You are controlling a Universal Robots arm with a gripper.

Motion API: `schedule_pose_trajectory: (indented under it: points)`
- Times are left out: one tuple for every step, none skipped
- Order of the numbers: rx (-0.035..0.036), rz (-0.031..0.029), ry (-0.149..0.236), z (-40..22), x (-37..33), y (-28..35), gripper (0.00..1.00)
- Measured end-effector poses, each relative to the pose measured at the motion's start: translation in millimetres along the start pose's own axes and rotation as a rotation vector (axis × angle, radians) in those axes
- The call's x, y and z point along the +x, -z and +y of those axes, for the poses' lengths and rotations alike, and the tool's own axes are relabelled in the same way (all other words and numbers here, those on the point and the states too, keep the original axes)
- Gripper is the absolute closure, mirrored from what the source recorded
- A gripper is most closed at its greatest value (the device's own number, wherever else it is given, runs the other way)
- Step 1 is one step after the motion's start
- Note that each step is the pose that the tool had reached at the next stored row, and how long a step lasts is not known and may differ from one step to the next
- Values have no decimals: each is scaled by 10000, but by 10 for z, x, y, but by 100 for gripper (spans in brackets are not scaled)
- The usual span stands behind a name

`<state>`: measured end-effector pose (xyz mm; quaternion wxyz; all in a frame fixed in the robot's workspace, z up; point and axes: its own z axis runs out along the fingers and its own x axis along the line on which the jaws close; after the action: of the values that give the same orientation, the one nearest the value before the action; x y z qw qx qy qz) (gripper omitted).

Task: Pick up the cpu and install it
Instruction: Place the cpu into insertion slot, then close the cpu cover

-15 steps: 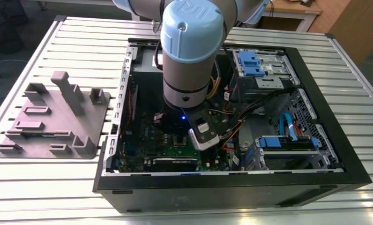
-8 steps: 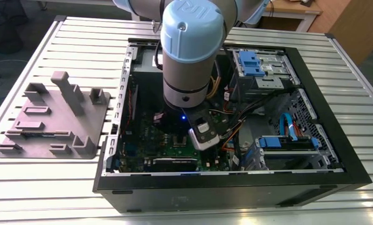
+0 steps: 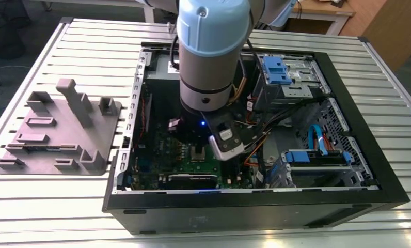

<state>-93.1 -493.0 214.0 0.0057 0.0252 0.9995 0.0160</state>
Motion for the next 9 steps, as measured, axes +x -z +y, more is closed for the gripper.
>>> schedule_pose_trajectory:
  points:
    - [0, 0, 0, 1, 0, 26, 89]
    - [-1, -1, 0, 2, 0, 50, 89]
    - [-1, -1, 0, 2, -1, 71, 89]
    - [0, 0, 0, 3, -1, 89, 89]
    - [-1, 0, 0, 3, -1, 93, 89]
    - [-2, -1, 0, 3, -1, 93, 89]
    - [-3, -1, 0, 3, -1, 93, 89]
    - [-1, 0, 0, 3, -1, 104, 89]
    - [-1, -1, 0, 4, -1, 113, 89]
